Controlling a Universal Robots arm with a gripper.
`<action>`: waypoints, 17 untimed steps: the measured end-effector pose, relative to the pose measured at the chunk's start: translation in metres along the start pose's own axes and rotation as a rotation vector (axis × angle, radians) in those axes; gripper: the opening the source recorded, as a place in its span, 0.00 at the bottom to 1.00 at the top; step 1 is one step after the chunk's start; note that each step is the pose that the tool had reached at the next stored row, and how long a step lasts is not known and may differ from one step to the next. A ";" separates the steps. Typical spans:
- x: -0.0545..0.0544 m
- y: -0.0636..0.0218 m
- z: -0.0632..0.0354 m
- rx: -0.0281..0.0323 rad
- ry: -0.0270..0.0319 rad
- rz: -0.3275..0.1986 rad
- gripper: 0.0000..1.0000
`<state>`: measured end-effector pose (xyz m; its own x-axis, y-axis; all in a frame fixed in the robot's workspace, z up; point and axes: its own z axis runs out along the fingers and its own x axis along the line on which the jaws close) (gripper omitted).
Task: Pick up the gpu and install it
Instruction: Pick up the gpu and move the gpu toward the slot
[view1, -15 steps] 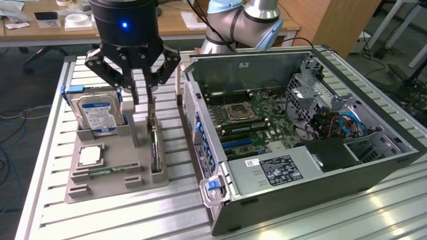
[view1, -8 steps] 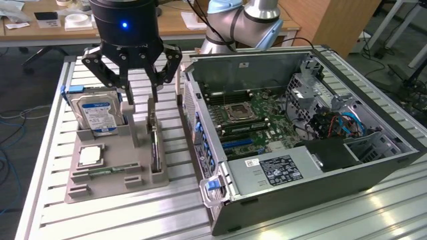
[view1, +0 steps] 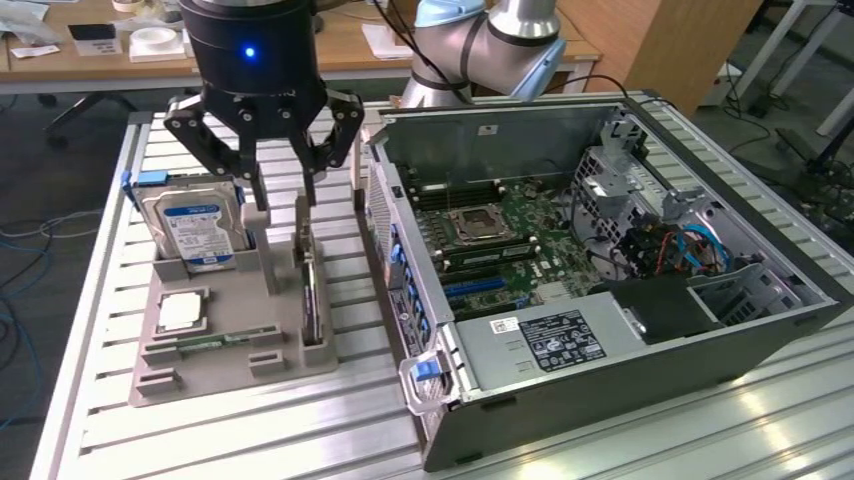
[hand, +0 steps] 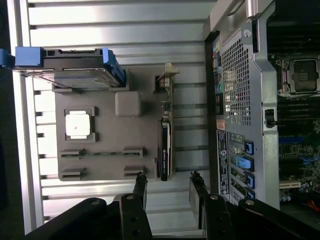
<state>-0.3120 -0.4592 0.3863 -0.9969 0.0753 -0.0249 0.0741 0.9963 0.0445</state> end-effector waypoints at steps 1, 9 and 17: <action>0.000 -0.0001 0.0015 0.0000 0.0000 0.000 0.47; 0.000 -0.0006 0.0140 0.0002 0.0001 0.000 0.47; 0.000 -0.0007 0.0164 0.0002 0.0002 0.000 0.47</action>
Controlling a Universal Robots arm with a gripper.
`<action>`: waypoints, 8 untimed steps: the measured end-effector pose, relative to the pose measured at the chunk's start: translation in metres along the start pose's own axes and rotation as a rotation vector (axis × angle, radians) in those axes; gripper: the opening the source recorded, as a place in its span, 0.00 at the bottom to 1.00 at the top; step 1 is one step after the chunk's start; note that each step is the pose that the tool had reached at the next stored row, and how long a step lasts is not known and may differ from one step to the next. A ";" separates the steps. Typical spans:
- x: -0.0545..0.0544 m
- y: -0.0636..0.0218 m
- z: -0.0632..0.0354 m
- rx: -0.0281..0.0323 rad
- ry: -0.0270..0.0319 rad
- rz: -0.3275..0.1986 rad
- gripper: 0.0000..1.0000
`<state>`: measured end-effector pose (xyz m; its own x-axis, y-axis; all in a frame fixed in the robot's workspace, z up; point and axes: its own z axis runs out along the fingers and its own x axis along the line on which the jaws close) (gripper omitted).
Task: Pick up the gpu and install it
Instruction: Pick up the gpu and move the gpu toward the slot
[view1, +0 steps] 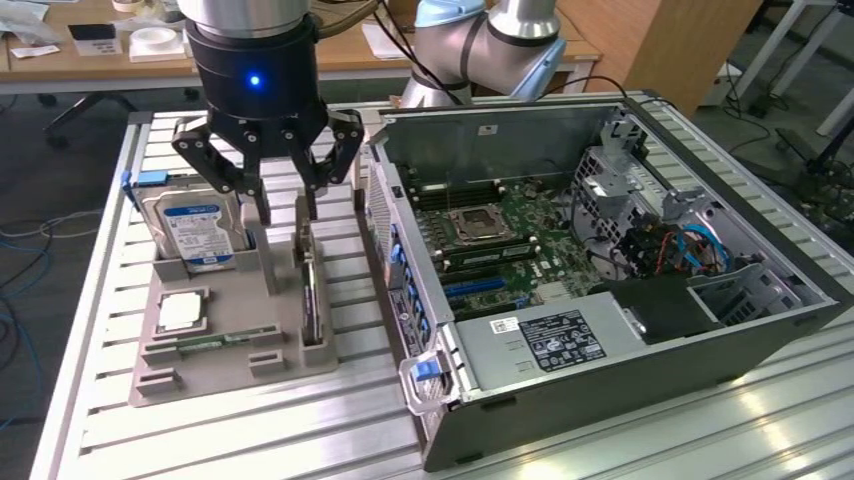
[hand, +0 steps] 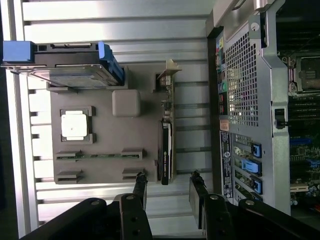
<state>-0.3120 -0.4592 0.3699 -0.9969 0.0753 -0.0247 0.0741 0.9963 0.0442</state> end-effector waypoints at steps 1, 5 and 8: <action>0.000 0.0000 0.0000 0.0000 0.0000 0.000 0.47; 0.000 0.0000 0.0000 -0.0001 0.0000 0.000 0.47; 0.000 0.0000 0.0007 -0.0003 -0.0003 0.000 0.47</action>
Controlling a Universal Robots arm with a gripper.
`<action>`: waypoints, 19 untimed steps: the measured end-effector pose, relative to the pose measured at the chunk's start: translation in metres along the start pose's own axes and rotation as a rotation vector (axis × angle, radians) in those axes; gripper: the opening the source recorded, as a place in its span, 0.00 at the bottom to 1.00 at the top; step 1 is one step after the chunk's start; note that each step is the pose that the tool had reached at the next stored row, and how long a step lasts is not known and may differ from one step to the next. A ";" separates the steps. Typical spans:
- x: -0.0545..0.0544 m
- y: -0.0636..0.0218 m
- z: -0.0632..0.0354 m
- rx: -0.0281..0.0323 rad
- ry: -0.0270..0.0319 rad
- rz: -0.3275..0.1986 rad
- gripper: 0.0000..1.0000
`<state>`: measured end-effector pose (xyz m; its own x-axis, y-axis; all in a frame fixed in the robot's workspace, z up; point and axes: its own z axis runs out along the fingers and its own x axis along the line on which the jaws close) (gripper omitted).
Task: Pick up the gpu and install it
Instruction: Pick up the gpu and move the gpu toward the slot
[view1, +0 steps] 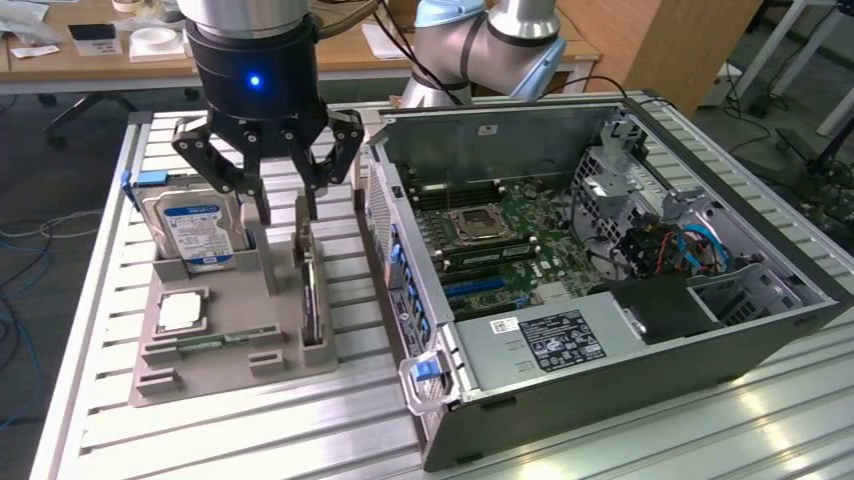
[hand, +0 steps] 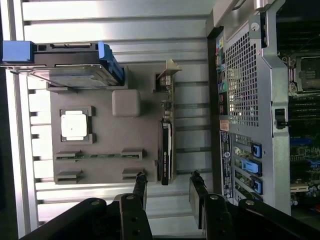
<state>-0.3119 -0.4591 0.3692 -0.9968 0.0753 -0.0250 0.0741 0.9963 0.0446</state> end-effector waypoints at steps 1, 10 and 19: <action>0.000 -0.0001 0.0007 0.0000 0.0000 0.000 0.47; 0.000 -0.0004 0.0079 0.0004 0.0003 0.000 0.47; 0.000 -0.0004 0.0092 0.0000 0.0000 0.000 0.47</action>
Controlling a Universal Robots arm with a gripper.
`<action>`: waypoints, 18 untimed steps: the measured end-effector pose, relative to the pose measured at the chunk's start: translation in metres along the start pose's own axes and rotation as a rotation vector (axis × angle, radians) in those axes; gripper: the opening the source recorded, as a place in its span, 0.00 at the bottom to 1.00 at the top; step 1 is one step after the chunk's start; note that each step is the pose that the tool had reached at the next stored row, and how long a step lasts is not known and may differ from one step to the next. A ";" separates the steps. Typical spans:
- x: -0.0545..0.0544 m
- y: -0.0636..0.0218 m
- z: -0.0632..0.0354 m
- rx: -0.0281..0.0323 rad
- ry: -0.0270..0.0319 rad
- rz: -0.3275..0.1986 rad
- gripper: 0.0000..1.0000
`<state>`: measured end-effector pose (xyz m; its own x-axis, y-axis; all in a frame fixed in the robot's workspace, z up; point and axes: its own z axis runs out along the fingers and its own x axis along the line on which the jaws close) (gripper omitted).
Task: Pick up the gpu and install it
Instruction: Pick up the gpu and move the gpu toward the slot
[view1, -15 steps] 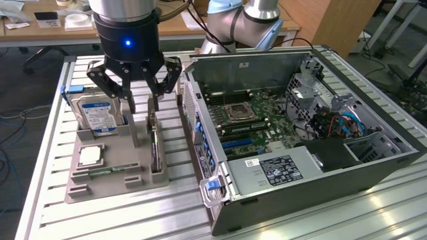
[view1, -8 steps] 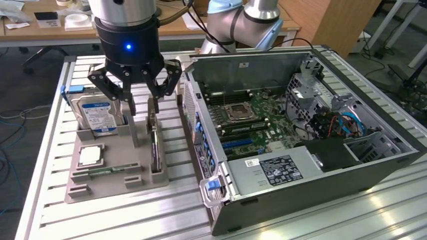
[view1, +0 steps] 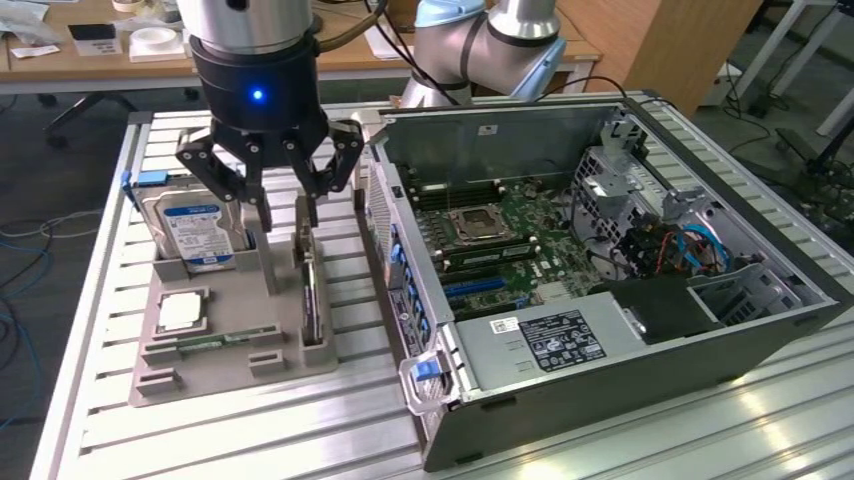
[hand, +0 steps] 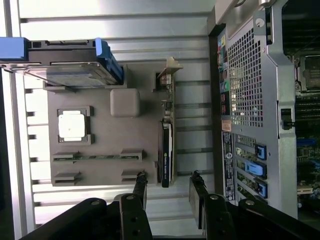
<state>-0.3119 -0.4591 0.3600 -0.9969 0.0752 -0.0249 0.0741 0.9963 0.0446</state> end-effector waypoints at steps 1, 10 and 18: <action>0.000 0.0000 0.0006 0.0001 0.0001 0.000 0.47; 0.000 -0.0003 0.0056 0.0003 0.0003 0.000 0.47; 0.000 -0.0004 0.0088 0.0002 0.0002 0.000 0.47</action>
<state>-0.3120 -0.4592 0.3512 -0.9969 0.0753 -0.0247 0.0741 0.9963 0.0443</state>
